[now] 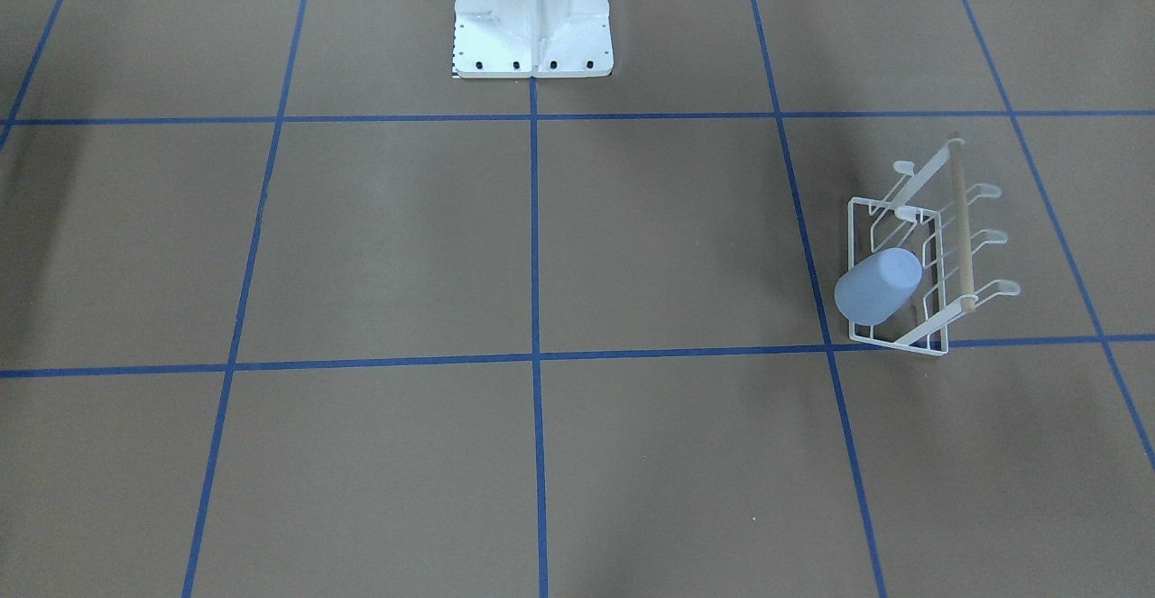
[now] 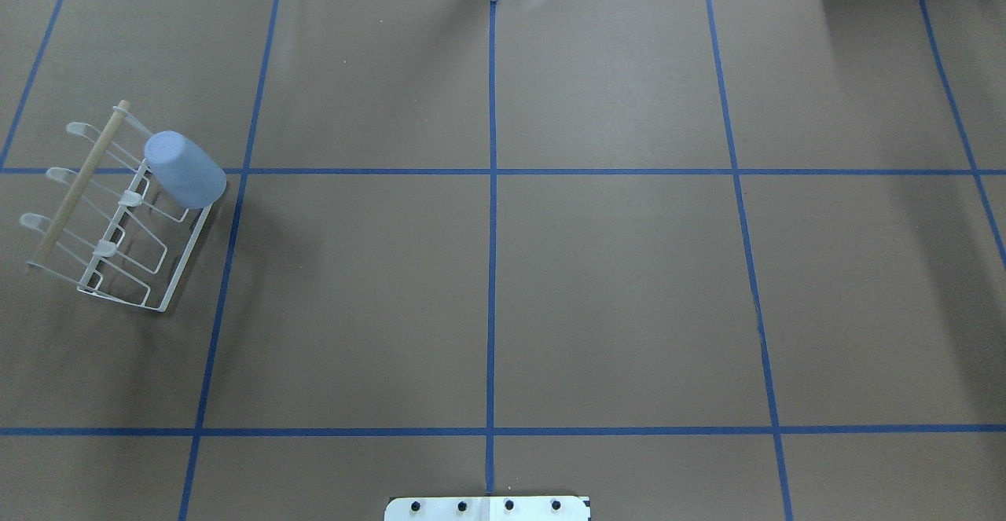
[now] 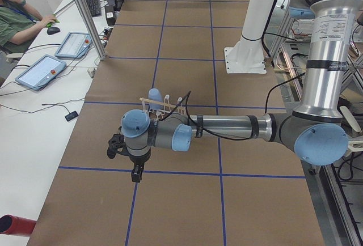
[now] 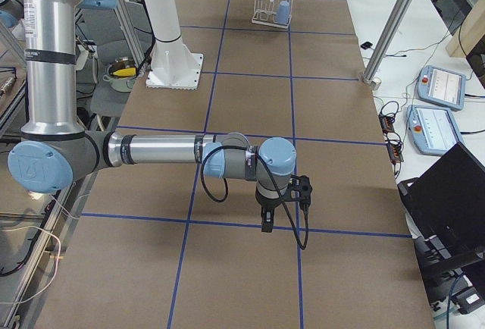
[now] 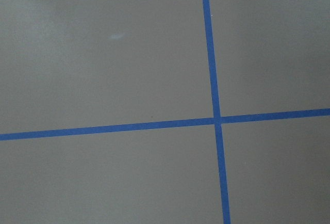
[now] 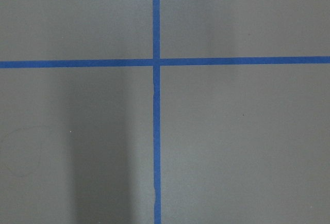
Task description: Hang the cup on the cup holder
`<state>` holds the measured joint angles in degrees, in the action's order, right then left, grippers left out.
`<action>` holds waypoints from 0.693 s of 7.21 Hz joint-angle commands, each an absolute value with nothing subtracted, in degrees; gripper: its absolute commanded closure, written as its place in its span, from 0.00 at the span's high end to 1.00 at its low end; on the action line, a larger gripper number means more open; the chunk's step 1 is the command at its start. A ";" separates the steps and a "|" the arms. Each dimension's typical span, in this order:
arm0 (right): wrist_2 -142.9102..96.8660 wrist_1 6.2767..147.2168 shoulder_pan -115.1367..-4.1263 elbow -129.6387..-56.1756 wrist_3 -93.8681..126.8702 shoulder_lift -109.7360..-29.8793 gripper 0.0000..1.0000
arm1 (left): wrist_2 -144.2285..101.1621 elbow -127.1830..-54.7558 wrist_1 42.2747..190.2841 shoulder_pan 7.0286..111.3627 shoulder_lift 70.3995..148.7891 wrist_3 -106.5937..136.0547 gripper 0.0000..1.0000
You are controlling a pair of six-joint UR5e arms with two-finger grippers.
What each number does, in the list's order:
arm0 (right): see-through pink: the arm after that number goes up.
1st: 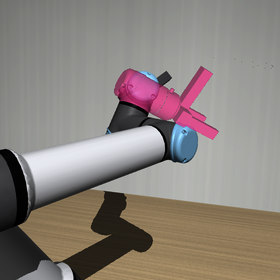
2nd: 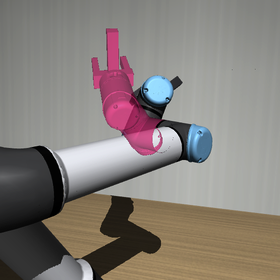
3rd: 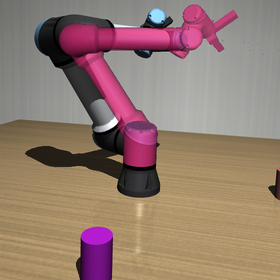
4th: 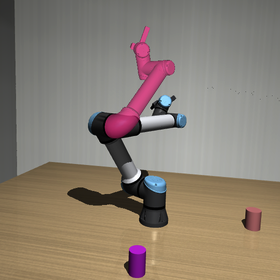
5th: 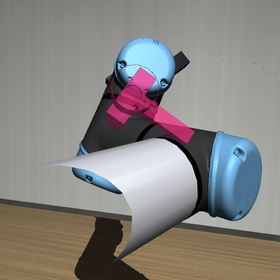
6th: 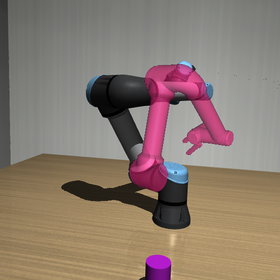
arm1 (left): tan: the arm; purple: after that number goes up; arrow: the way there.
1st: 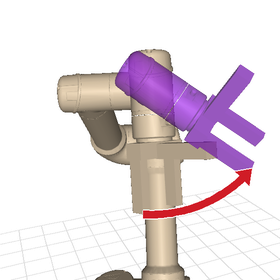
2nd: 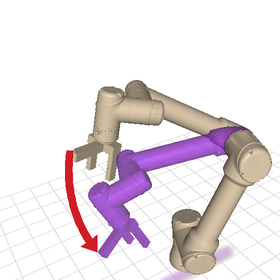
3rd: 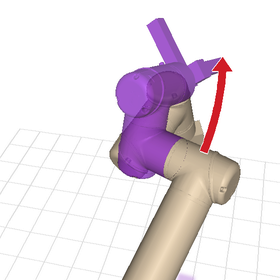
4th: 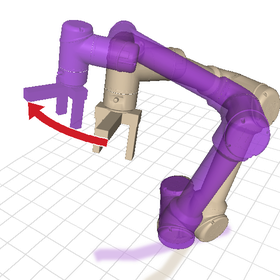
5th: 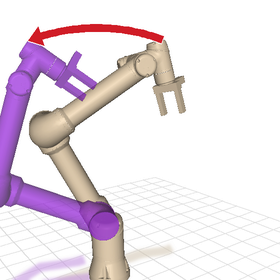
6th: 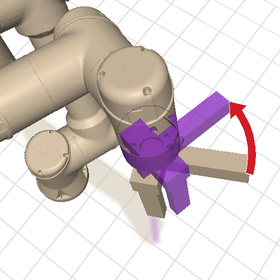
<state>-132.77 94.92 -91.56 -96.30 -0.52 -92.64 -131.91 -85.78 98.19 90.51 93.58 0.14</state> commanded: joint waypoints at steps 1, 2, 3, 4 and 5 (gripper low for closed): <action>-132.89 96.84 -92.46 -96.68 -0.27 -92.11 1.00 | -132.01 -85.96 98.09 90.53 93.52 0.26 0.98; -132.89 97.29 -92.46 -96.94 -0.26 -91.85 1.00 | -132.10 -86.57 98.09 90.53 93.43 0.35 0.98; -132.89 97.73 -92.46 -97.03 -0.26 -91.24 1.00 | -132.10 -86.66 97.48 90.53 93.51 0.44 0.98; -132.98 99.13 -92.46 -97.64 0.00 -90.97 1.00 | -132.19 -88.40 95.30 90.53 93.52 0.35 0.98; -133.07 99.40 -92.46 -97.91 0.87 -90.97 1.00 | -132.19 -91.29 90.92 90.53 93.52 0.35 0.98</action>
